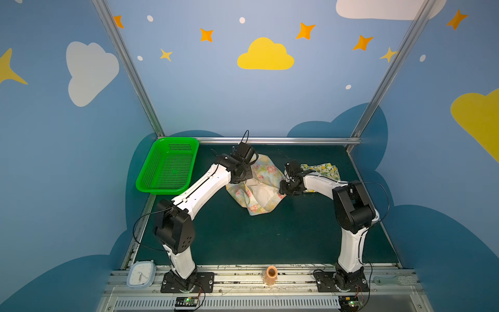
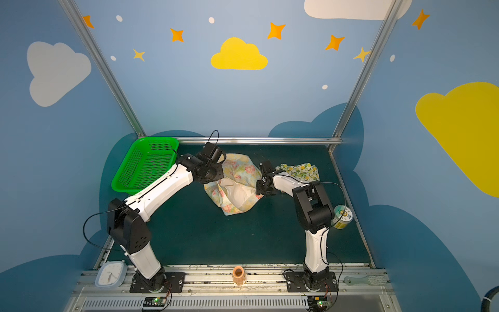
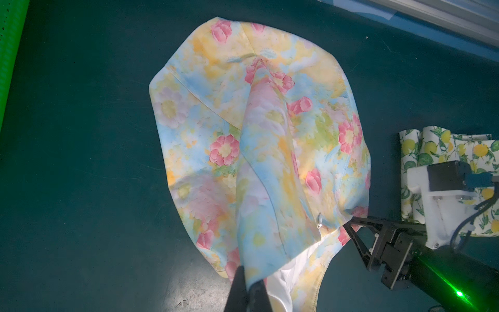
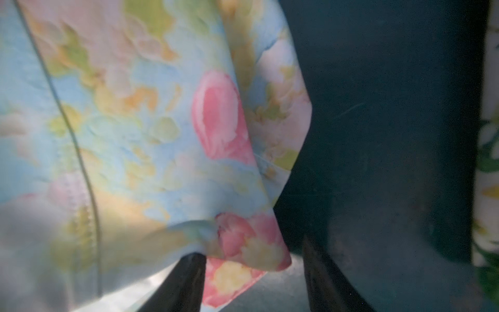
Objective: Fold and stack the skirts
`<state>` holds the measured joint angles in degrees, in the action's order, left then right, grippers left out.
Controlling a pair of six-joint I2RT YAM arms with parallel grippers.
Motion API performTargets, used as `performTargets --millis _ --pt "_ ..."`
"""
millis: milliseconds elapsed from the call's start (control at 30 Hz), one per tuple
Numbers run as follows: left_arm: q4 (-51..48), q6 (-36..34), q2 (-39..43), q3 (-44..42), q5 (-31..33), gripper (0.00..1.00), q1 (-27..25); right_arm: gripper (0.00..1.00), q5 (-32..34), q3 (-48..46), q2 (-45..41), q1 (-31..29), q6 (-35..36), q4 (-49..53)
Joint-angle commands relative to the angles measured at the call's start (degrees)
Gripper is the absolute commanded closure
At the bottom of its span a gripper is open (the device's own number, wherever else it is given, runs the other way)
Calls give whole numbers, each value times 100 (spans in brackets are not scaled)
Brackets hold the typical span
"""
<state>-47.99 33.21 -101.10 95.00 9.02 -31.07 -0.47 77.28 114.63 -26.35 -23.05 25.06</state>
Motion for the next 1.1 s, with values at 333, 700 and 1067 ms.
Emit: performTargets --millis 333,700,1067 --pt "-99 -112 751 64 25 96 584 100 -594 781 -700 184 302 532" --pt "-610 -574 837 1293 -255 96 1479 100 -1898 2433 -2195 842 1024 1767" --pt "-441 -392 1877 1416 -349 96 1914 100 -2264 2635 -3166 984 771 2187"
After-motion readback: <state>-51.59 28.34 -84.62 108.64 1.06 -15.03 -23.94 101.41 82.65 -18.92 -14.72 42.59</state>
